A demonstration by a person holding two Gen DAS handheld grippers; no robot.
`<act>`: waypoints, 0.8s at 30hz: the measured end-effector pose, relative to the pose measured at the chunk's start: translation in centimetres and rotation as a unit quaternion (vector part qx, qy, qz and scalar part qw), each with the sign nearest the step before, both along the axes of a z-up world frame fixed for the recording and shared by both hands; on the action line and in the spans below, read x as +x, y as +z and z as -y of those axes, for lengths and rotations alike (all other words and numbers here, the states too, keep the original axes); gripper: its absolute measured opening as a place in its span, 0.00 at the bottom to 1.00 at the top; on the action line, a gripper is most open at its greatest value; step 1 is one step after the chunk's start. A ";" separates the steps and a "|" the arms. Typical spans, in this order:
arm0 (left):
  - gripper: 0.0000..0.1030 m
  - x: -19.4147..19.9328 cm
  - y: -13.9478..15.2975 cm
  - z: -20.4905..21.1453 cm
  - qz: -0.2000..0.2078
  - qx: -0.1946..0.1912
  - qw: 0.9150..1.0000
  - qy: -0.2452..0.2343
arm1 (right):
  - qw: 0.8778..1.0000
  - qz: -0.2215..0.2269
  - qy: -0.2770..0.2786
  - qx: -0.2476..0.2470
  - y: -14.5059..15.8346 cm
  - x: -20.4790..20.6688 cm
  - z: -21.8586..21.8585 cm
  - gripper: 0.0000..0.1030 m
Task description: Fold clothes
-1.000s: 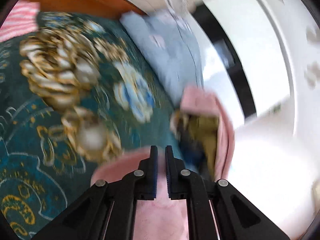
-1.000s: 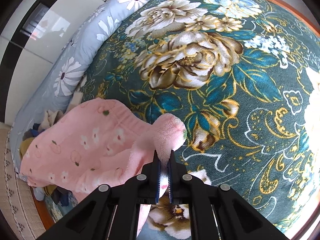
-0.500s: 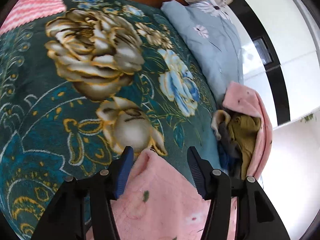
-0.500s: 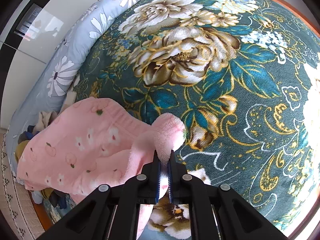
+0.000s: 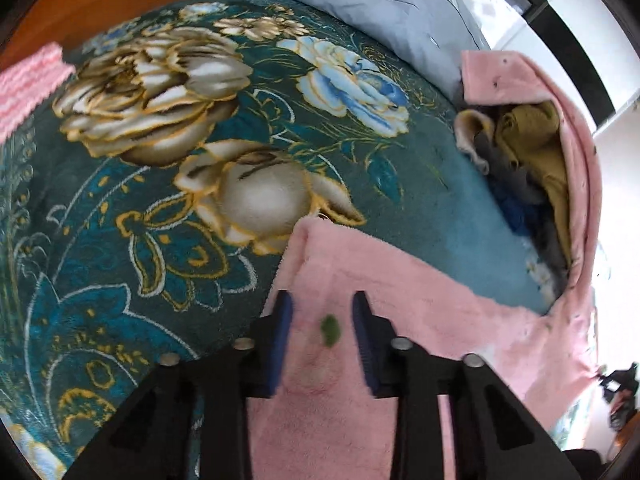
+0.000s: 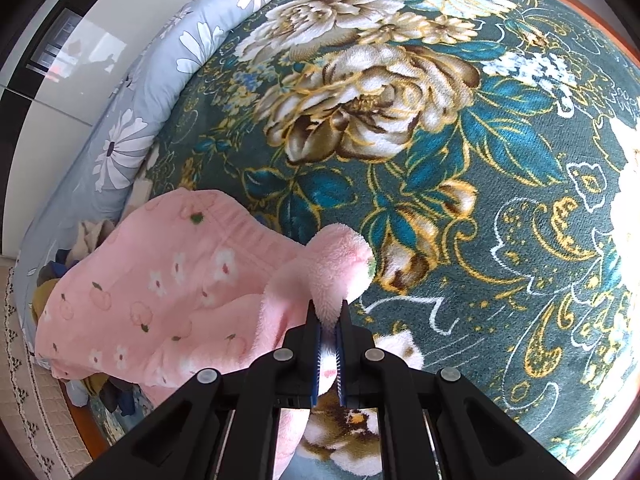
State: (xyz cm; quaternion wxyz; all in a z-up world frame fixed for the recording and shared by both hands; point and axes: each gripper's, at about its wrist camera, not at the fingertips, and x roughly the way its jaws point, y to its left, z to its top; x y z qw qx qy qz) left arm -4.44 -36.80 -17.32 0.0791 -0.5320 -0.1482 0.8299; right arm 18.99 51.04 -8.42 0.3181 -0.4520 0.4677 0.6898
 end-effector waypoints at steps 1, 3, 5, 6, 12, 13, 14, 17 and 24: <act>0.17 0.0 0.0 -0.5 -0.001 -0.014 1.000 -0.011 | 1.000 0.000 -0.001 -0.001 0.0 0.0 0.0 0.07; 0.09 0.0 -0.2 -1.4 -0.001 -0.037 0.999 -0.031 | 1.000 0.000 -0.003 -0.002 -0.1 0.1 0.0 0.07; 0.07 0.1 -0.4 -1.4 -0.005 -0.031 0.999 -0.033 | 1.000 0.000 -0.003 -0.002 -0.1 0.2 0.1 0.07; 0.08 0.2 -0.4 -1.1 -0.009 -0.016 0.999 -0.026 | 1.000 0.001 -0.002 -0.002 -0.1 0.1 0.1 0.07; 0.13 -0.4 -0.9 -0.9 0.000 -0.023 0.999 -0.025 | 1.000 0.007 0.000 0.000 0.0 0.0 0.1 0.07; 0.18 -0.5 -1.0 -1.0 0.002 -0.026 0.999 -0.028 | 1.000 0.008 0.000 0.001 -0.1 -0.1 0.2 0.07; 0.19 -0.6 -1.0 -1.0 0.003 -0.029 0.999 -0.030 | 1.000 0.009 0.000 0.001 -0.1 -0.1 0.2 0.08; 0.29 -0.8 -1.0 -1.9 0.005 -0.046 0.998 -0.045 | 1.000 0.012 0.001 0.001 -0.2 -0.2 0.3 0.08; 0.05 -0.1 0.8 -1.5 -0.052 0.069 0.994 -0.062 | 1.000 0.013 0.003 0.000 -0.4 -0.2 0.4 0.08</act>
